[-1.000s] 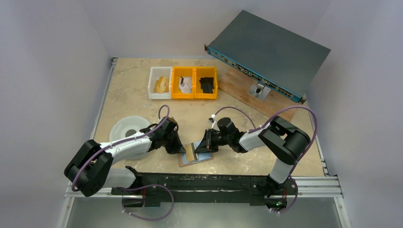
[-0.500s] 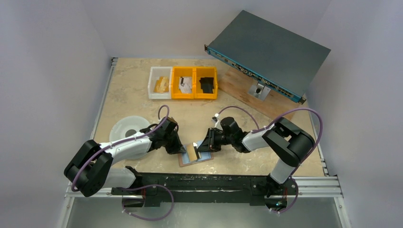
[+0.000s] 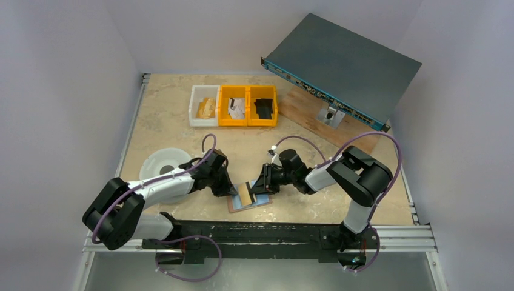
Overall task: Take the credit cards out of the card holder
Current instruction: Remove the credit card from the card holder.
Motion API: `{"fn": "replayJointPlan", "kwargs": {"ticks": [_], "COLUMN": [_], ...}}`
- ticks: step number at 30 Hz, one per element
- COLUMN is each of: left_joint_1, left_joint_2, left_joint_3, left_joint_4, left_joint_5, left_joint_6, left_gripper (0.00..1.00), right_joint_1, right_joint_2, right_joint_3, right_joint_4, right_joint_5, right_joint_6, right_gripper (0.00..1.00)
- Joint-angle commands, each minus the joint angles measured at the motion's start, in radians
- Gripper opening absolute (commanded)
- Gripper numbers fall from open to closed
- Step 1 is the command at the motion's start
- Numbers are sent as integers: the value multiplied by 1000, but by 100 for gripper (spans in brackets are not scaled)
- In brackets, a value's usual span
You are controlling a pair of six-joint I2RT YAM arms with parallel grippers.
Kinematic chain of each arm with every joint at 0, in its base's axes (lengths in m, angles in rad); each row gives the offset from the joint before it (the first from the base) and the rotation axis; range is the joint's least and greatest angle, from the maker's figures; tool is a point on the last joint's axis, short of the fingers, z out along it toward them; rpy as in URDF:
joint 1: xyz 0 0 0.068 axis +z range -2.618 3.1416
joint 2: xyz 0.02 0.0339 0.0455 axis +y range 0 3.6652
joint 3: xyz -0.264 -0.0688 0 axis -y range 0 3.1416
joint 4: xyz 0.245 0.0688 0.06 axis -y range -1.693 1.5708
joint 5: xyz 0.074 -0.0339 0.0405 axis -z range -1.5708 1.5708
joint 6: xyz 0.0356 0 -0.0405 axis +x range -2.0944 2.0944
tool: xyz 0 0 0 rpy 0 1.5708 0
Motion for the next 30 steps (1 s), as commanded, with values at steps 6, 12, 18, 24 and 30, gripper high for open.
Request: {"fn": "replayJointPlan", "kwargs": {"ticks": [6,12,18,24,30], "left_joint_1": [-1,-2,-1,-1,-1], "left_joint_2": [51,43,41,30,-11], "left_joint_3": [-13,-11,-13,-10,26], "left_joint_4": [-88,-105,-108,-98,-83], "left_joint_5": [-84,-95,-96,-91,-63], "left_joint_6": [34,36,41,41,63], "left_gripper": [0,0,0,0,0], "right_joint_1": [1,-25,-83,-90,-90], "right_joint_2": [-21,-110,-188,-226,-260], "right_joint_3": [31,6,-26,-12,11], "right_joint_4": [-15,-140,-204,-232,-259], "right_joint_5": [4,51,57,52,45], "right_joint_6": [-29,-82,-115,-119,-114], "right_gripper": [8,0,0,0,0]}}
